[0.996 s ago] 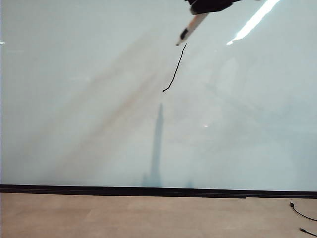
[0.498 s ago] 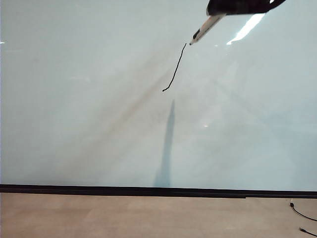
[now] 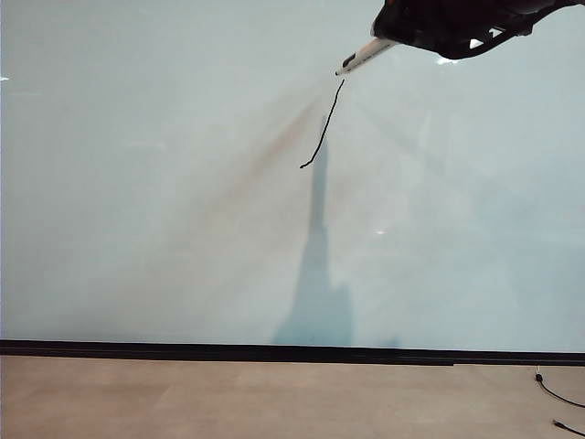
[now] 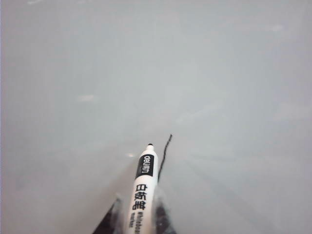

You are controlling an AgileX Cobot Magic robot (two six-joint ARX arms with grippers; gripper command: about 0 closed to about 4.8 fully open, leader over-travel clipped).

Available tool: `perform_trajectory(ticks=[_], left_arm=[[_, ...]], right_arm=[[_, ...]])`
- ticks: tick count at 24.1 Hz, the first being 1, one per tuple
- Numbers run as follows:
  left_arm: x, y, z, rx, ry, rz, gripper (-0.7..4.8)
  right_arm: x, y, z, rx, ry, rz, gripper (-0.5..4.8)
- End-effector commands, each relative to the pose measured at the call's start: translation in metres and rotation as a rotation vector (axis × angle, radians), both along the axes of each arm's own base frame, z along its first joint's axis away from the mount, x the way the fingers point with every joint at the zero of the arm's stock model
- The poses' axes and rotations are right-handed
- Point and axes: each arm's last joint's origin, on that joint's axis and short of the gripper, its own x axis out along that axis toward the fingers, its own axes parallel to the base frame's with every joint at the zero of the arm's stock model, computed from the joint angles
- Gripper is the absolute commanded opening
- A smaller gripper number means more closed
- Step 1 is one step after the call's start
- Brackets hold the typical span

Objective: Pick up the pen on the shelf to the right of the whiteboard and write the letter A.

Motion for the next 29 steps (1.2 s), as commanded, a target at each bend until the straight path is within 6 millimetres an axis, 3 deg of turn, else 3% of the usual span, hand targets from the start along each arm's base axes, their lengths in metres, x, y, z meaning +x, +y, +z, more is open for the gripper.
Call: perform_trajectory(ticks=[1,10,29], left_arm=[[0.0,0.0,0.001,0.004,-0.008,-0.001,-0.05],[0.0,0.0,0.001,0.004,-0.008,-0.001,-0.04],[0.0,0.0,0.001,0.004,-0.008,-0.001,-0.05]], right_arm=[[-0.002,0.0,0.007,0.024,-0.055,0.043,-0.09],[0.005,-0.009,0.008,0.0,-0.084,0.099,-0.09],[0.019,-0.019,0.0,-0.041,-0.069,0.048,-0.09]])
